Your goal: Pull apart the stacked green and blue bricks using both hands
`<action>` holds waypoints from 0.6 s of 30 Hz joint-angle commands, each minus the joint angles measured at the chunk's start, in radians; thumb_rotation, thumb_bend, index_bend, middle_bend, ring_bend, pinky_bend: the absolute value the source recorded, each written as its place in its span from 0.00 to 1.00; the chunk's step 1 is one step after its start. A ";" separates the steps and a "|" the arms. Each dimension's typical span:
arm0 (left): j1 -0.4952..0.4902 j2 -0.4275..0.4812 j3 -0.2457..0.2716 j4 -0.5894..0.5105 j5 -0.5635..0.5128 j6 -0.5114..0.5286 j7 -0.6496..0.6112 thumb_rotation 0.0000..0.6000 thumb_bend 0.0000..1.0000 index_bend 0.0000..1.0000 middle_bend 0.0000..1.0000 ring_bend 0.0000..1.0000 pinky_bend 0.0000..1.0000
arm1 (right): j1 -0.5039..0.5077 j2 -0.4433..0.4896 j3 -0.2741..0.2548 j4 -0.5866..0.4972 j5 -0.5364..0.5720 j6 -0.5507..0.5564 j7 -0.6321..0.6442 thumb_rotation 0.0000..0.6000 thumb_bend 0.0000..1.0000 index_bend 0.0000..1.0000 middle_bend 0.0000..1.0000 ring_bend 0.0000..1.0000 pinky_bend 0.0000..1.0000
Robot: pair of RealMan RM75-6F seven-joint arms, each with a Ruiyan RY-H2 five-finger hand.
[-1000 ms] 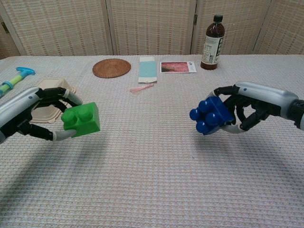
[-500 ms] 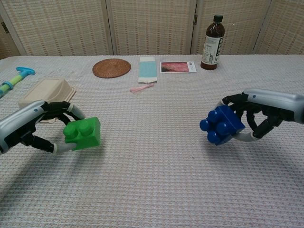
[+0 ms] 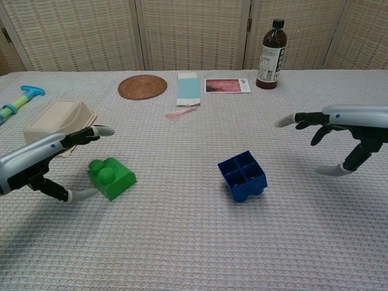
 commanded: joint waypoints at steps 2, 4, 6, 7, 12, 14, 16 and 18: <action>0.008 0.044 0.020 -0.019 0.055 0.064 0.070 1.00 0.29 0.09 0.00 0.00 0.00 | -0.085 0.087 -0.031 -0.048 -0.091 0.170 -0.085 1.00 0.41 0.00 0.00 0.00 0.14; 0.019 0.068 0.033 -0.035 0.076 0.091 0.110 1.00 0.29 0.09 0.00 0.00 0.00 | -0.124 0.124 -0.047 -0.073 -0.087 0.218 -0.153 1.00 0.41 0.00 0.00 0.00 0.11; 0.032 0.106 0.053 -0.058 0.086 0.096 0.178 1.00 0.29 0.09 0.00 0.00 0.00 | -0.173 0.163 -0.059 -0.110 -0.070 0.285 -0.268 1.00 0.41 0.00 0.00 0.00 0.10; 0.037 0.124 0.062 -0.068 0.086 0.091 0.215 1.00 0.29 0.10 0.00 0.00 0.00 | -0.197 0.172 -0.064 -0.126 -0.059 0.319 -0.321 1.00 0.41 0.00 0.00 0.00 0.09; 0.084 0.162 0.072 -0.101 0.049 0.107 0.372 1.00 0.29 0.10 0.00 0.00 0.00 | -0.318 0.148 -0.071 -0.155 -0.043 0.517 -0.525 1.00 0.41 0.00 0.00 0.00 0.02; 0.125 0.160 0.065 -0.093 0.021 0.150 0.432 1.00 0.29 0.11 0.00 0.00 0.00 | -0.379 0.123 -0.073 -0.136 -0.043 0.610 -0.558 1.00 0.41 0.00 0.00 0.00 0.01; 0.175 0.144 0.060 -0.081 0.011 0.226 0.523 1.00 0.29 0.11 0.00 0.00 0.00 | -0.432 0.090 -0.079 -0.100 -0.059 0.689 -0.560 1.00 0.41 0.00 0.00 0.00 0.00; 0.215 0.133 0.055 -0.079 0.002 0.281 0.575 1.00 0.29 0.11 0.00 0.00 0.00 | -0.461 0.072 -0.083 -0.068 -0.058 0.710 -0.544 1.00 0.41 0.00 0.00 0.00 0.00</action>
